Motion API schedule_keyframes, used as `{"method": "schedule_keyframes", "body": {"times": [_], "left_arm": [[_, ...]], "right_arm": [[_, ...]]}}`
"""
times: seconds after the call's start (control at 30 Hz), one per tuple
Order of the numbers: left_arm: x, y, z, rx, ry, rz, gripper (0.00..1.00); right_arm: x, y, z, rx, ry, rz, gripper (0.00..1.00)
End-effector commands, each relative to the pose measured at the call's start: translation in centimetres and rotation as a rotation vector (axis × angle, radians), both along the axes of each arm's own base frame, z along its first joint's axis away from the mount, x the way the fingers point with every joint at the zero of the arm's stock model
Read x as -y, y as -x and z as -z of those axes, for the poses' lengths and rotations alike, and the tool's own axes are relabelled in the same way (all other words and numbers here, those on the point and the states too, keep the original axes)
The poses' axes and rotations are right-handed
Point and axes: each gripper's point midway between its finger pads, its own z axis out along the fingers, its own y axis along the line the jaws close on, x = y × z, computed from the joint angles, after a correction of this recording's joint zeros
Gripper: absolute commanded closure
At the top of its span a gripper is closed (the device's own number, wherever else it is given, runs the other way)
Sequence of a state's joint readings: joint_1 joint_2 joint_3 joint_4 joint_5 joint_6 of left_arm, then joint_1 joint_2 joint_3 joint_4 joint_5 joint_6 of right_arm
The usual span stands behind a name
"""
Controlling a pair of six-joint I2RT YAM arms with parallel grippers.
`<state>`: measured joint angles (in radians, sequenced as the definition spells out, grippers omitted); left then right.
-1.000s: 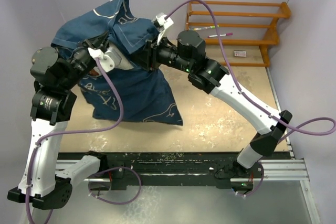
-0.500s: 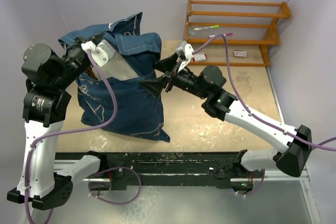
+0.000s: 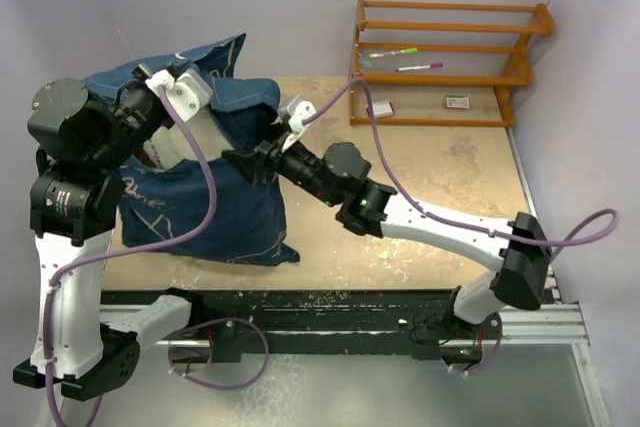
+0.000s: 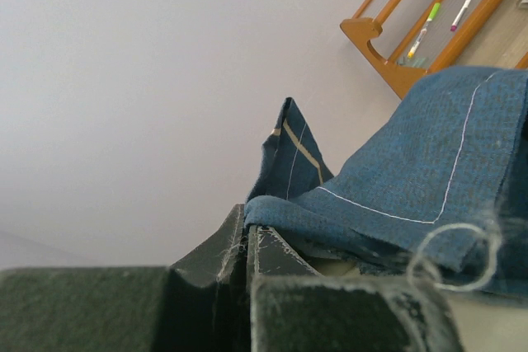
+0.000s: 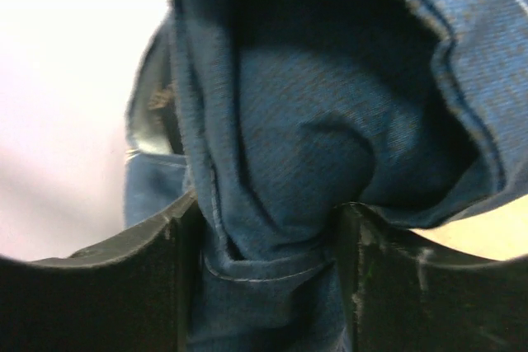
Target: Remove the pillowcase from the pillow
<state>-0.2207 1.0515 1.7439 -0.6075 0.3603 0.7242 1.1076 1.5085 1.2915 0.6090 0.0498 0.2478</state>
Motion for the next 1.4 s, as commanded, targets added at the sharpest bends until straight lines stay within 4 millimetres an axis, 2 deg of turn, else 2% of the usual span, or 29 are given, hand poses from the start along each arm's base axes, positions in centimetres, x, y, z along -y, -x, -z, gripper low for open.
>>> {"method": "schedule_keyframes", "body": {"times": [0.0,0.13,0.17,0.2,0.27,0.37,0.43,0.5,0.57,0.67,0.77,0.83,0.97,1.03,1.1,1.17,1.23,1.27,1.37], "left_arm": [[0.2,2.2,-4.9,0.115,0.049,0.035,1.00],[0.2,2.6,-5.9,0.117,0.062,0.041,1.00],[0.2,2.7,-6.1,0.118,0.065,0.044,0.98],[0.3,2.7,-6.3,0.120,0.069,0.047,0.95],[0.4,2.5,-6.5,0.114,0.070,0.050,0.91],[0.1,1.7,-6.6,0.108,0.071,0.023,0.89],[-0.4,0.7,-6.3,0.101,0.070,-0.018,0.89],[-1.2,-0.9,-5.7,0.078,0.074,-0.082,0.91],[-2.1,-2.7,-4.5,0.027,0.090,-0.158,0.94],[-1.6,-4.6,-1.1,-0.113,0.102,-0.163,0.94],[0.7,-5.1,3.4,-0.302,0.088,-0.059,0.75],[2.4,-5.2,6.8,-0.470,0.079,0.018,0.59],[4.4,-5.2,12.2,-0.765,0.067,0.120,0.39],[4.5,-5.5,13.1,-0.835,0.062,0.120,0.32],[4.4,-5.5,12.8,-0.845,0.042,0.127,0.26],[4.4,-4.9,12.1,-0.821,0.021,0.150,0.23],[4.7,-3.1,12.3,-0.824,-0.022,0.215,0.25],[5.0,-1.9,12.7,-0.838,-0.053,0.265,0.31],[5.3,1.0,14.2,-0.897,-0.088,0.346,0.54]], "right_arm": [[0.3,-1.8,-5.8,0.146,-0.079,0.137,0.48],[-1.4,-1.3,-8.8,0.293,0.012,0.086,0.90],[-1.6,-1.1,-9.7,0.338,0.025,0.076,0.98],[-1.8,-0.9,-10.5,0.373,0.038,0.066,1.00],[-2.4,-0.3,-11.8,0.447,0.069,0.026,1.00],[-2.8,0.3,-12.8,0.515,0.111,-0.008,1.00],[-2.9,1.1,-12.7,0.538,0.119,-0.045,1.00],[-2.3,1.3,-12.2,0.578,0.136,-0.035,1.00],[-1.7,1.2,-10.4,0.598,0.190,-0.019,1.00],[-1.1,0.4,-7.3,0.668,0.328,0.019,1.00],[-0.6,0.8,-4.8,0.704,0.413,0.003,1.00],[-0.1,1.6,-4.0,0.721,0.431,-0.015,1.00],[0.9,2.2,-3.4,0.728,0.442,-0.019,1.00],[1.8,2.5,-3.8,0.727,0.415,-0.006,1.00],[2.2,3.6,-4.7,0.717,0.362,-0.037,1.00],[3.0,3.7,-6.1,0.675,0.298,-0.034,1.00],[3.3,4.0,-7.1,0.604,0.245,-0.065,1.00],[3.6,3.9,-7.6,0.560,0.216,-0.069,0.98],[5.2,3.0,-8.6,0.393,0.102,-0.055,0.74]]}}
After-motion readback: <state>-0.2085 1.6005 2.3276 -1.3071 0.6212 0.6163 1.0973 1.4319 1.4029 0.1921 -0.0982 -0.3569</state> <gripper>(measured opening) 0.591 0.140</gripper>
